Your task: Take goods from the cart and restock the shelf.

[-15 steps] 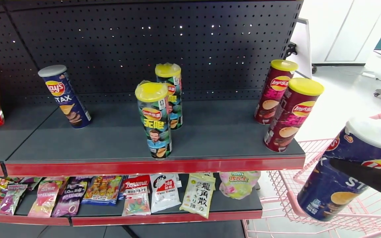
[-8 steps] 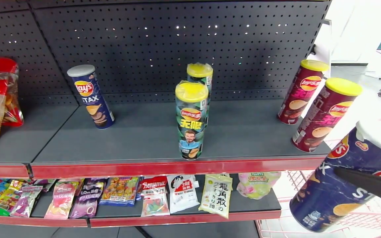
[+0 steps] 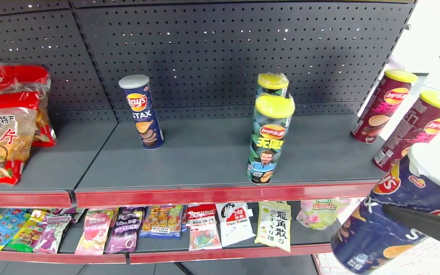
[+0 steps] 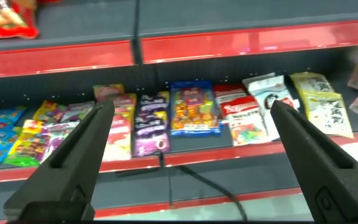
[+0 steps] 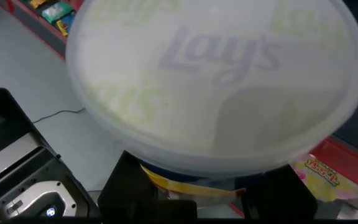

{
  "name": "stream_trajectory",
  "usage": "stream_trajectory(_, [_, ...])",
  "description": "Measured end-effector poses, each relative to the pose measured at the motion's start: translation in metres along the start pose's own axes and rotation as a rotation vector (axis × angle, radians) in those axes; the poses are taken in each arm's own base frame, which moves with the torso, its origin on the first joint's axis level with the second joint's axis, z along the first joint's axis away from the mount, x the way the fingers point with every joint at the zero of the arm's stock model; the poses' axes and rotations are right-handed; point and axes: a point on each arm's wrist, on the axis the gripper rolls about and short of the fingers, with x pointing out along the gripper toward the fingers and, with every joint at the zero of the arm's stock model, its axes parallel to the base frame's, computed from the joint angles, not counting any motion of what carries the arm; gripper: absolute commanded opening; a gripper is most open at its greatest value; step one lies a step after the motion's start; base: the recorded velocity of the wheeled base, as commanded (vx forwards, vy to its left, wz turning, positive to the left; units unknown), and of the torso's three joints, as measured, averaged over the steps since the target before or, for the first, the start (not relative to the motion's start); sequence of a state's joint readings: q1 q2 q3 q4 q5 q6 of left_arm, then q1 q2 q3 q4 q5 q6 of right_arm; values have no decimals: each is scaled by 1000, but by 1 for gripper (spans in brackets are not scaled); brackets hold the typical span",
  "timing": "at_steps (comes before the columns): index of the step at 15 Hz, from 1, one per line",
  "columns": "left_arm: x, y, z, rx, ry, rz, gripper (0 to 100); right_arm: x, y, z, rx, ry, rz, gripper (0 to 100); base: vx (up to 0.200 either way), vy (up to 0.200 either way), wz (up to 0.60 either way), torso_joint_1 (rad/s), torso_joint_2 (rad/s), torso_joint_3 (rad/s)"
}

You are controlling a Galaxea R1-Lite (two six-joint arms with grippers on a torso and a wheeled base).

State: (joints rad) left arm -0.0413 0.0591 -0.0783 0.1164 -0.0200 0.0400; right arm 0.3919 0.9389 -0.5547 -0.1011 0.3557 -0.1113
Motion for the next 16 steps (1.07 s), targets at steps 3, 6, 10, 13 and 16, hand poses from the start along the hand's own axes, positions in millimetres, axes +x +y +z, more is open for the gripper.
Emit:
stream_trajectory(3, [0,0,0,1,1,0,100,0,1,-1,-10,3,9,0,0,200,0,1,2,2])
stream_trajectory(6, [0,0,0,2,0,1,100,0,1,-4,-37,9,18,0,0,200,0,1,4,7])
stream_trajectory(10, [0,0,0,1,1,1,100,-2,4,-5,-42,3,35,0,0,200,0,0,2,4])
stream_trajectory(13, [0,0,0,2,0,3,100,-4,10,-6,-57,-2,75,0,0,200,0,2,2,1])
stream_trajectory(16, [0,0,0,3,0,6,100,-4,12,-5,-63,-6,90,0,0,200,0,1,1,2])
